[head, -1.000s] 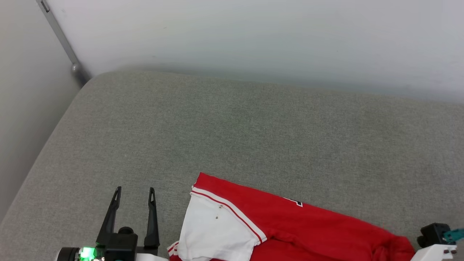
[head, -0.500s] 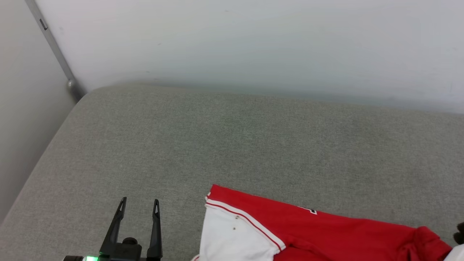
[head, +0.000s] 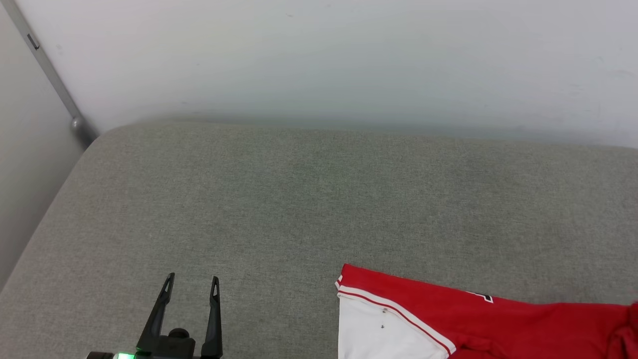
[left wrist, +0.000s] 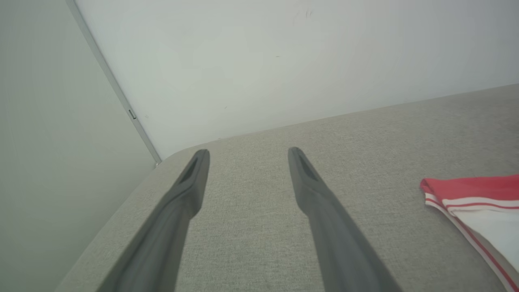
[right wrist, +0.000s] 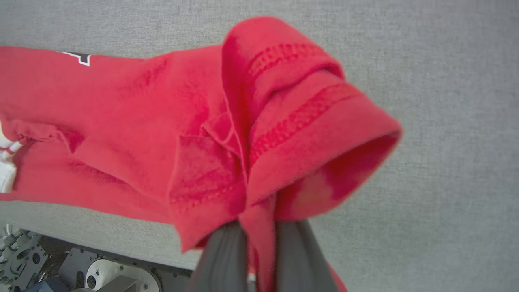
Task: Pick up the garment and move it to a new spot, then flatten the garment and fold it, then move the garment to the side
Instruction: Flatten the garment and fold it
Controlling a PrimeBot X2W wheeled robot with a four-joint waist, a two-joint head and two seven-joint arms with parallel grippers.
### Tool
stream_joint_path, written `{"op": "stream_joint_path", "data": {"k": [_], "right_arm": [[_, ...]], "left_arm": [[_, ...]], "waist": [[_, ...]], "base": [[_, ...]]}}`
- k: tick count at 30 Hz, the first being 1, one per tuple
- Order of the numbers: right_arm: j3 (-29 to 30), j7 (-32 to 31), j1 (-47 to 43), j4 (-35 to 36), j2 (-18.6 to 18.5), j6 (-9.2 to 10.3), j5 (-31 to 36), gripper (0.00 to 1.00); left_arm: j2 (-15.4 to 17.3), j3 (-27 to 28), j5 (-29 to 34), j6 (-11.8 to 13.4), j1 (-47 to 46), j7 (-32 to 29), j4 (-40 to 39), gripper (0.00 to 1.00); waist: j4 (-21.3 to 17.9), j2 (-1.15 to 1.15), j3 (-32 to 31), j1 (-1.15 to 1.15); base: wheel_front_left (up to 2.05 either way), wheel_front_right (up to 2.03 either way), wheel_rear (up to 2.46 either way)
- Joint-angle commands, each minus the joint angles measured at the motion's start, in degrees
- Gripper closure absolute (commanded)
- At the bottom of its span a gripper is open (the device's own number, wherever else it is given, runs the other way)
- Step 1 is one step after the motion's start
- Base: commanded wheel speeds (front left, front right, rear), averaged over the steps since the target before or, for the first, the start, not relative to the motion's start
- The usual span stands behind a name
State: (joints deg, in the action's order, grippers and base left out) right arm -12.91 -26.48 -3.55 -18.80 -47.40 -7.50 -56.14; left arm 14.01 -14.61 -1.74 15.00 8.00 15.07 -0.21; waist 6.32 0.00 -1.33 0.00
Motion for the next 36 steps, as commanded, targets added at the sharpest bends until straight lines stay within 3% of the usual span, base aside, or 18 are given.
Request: {"op": "stream_joint_path", "data": {"k": [1, 12, 16, 20, 23, 29, 36], "right_arm": [[-0.2, -0.2, -0.9, 1.8, -0.2, 0.02, 0.6, 1.0], [-6.1, -6.0, 1.7, 25.4, 3.8, 0.02, 1.4, 1.0], [-14.4, -9.7, 9.3, 30.1, 9.2, 0.02, 4.4, 1.0], [-19.3, -10.7, 14.5, 28.0, 12.0, 0.02, 6.4, 1.0], [-26.4, -10.6, 22.0, 22.2, 15.9, 0.02, 8.8, 1.0], [-34.2, -9.8, 28.4, 13.0, 20.3, 0.02, 9.0, 1.0], [-41.7, -4.4, 31.7, 1.0, 22.1, 0.02, 10.4, 1.0]], "left_arm": [[-0.2, 0.2, 0.2, -0.2, 0.6, 0.1, 0.1, 0.0], [-1.4, 0.7, 0.6, -1.5, -0.1, 0.1, 0.4, 0.0], [-2.3, 0.6, 0.8, -2.2, -1.7, 0.1, 0.5, 0.0], [-2.8, 0.6, 0.9, -2.3, -2.5, 0.1, 0.6, 0.0], [-3.3, 0.5, 1.0, -2.6, -3.4, 0.1, 0.9, 0.0], [-4.3, 0.3, 1.1, -2.8, -4.9, 0.1, 0.9, 0.0], [-4.9, 0.7, 1.1, -3.0, -5.5, 0.1, 1.3, 0.0]], "waist": [[-0.1, 0.0, 0.0, 0.0], [0.3, 0.0, 0.7, 0.0], [1.9, 0.0, 2.2, 0.0], [2.9, 0.0, 3.3, 0.0], [4.1, 0.0, 4.9, 0.0], [5.8, 0.0, 7.0, 0.0], [7.1, 0.0, 7.7, 0.0]], "base": [[0.0, 0.0, 0.0], [0.0, 0.0, 0.0], [0.0, 0.0, 0.0], [0.0, 0.0, 0.0], [0.0, 0.0, 0.0], [0.0, 0.0, 0.0], [0.0, 0.0, 0.0]]}}
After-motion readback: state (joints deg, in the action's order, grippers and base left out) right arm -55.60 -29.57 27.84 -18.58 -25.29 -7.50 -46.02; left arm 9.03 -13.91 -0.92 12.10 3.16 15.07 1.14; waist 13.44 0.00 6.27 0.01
